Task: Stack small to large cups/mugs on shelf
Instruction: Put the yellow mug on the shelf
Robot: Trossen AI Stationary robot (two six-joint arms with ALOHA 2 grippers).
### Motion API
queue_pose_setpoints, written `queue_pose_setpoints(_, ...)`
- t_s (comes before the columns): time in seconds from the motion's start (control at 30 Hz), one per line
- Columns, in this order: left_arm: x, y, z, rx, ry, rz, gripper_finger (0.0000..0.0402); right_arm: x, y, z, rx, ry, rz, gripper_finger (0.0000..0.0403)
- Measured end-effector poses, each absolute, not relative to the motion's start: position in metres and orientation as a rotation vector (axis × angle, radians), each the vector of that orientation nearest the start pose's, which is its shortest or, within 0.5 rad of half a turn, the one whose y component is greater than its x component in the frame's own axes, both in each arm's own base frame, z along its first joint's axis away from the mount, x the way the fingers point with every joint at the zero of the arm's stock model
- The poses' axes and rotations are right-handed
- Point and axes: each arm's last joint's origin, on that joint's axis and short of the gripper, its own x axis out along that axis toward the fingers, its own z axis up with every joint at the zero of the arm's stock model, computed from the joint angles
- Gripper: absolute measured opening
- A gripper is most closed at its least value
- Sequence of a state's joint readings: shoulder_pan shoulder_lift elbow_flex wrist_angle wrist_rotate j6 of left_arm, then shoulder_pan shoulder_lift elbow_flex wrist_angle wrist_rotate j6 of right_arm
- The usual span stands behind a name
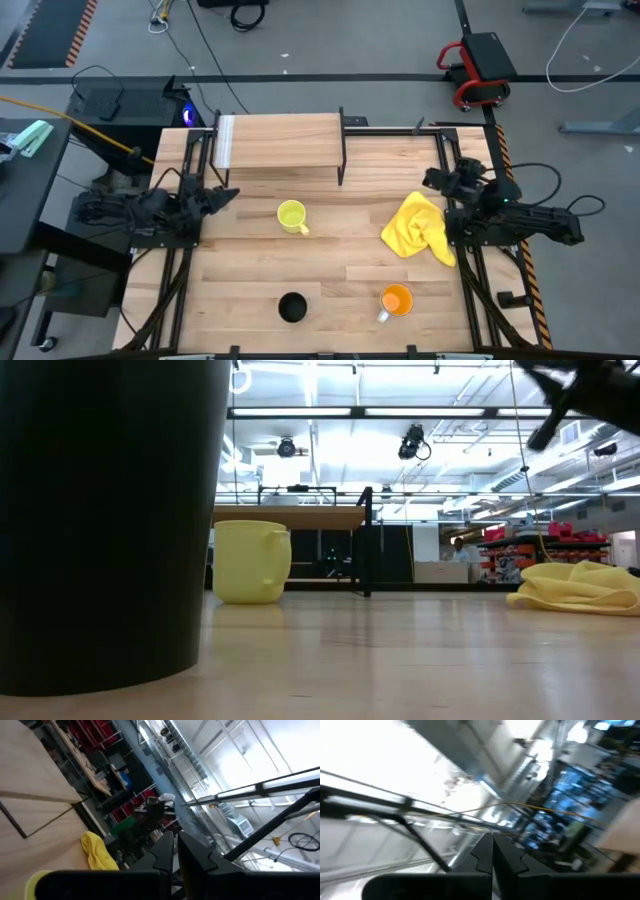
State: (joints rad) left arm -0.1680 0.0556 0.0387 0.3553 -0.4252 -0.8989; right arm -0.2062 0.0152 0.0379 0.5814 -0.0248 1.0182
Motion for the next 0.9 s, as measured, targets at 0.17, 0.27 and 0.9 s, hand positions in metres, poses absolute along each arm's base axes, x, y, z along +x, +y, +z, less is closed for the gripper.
queue_pose_setpoints(0.17,0.096,-0.004,0.231,-0.881,-0.398,0.118,0.0033,0.071,-0.013,0.247,0.812,-0.653,0.172,0.0012)
queue_pose_setpoints(0.27,0.103,-0.005,0.254,-0.793,-0.374,0.138,0.0036,0.070,-0.013,0.254,0.776,-0.632,0.156,0.0012)
queue_pose_setpoints(0.9,0.194,0.002,0.316,-0.566,0.633,0.588,0.0062,0.117,-0.019,0.233,0.993,-0.115,0.016,0.0078)
